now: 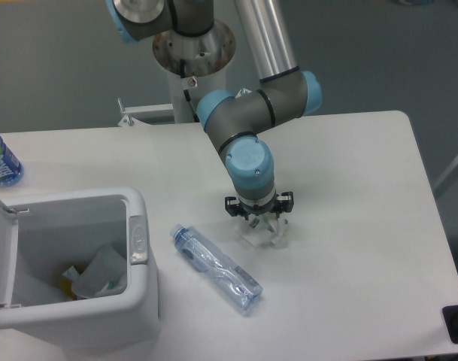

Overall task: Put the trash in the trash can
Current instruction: 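Close the gripper on the crumpled paper and lift it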

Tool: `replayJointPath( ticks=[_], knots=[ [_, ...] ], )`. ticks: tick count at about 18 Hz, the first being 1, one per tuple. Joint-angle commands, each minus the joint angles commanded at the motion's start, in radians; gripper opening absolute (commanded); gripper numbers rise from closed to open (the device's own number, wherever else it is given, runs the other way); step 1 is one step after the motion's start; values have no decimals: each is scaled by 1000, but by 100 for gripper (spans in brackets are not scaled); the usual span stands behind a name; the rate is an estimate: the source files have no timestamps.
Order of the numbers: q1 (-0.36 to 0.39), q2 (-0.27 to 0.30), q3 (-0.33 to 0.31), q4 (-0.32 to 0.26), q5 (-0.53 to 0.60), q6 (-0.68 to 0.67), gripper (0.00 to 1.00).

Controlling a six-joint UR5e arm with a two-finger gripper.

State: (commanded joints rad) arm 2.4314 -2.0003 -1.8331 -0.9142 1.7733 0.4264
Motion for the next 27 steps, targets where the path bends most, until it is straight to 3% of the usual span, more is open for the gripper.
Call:
replayJointPath(
  ticks=[1, 8, 12, 14, 21, 27],
  knots=[
    [0, 0, 0, -2, 3, 3, 1],
    [21, 12, 46, -18, 6, 87, 0],
    [51, 92, 93, -17, -6, 187, 0],
    [57, 129, 158, -18, -32, 186, 0],
    [140, 176, 348, -17, -420, -55, 0],
    [126, 212, 449, -9, -581, -302, 0]
  ],
)
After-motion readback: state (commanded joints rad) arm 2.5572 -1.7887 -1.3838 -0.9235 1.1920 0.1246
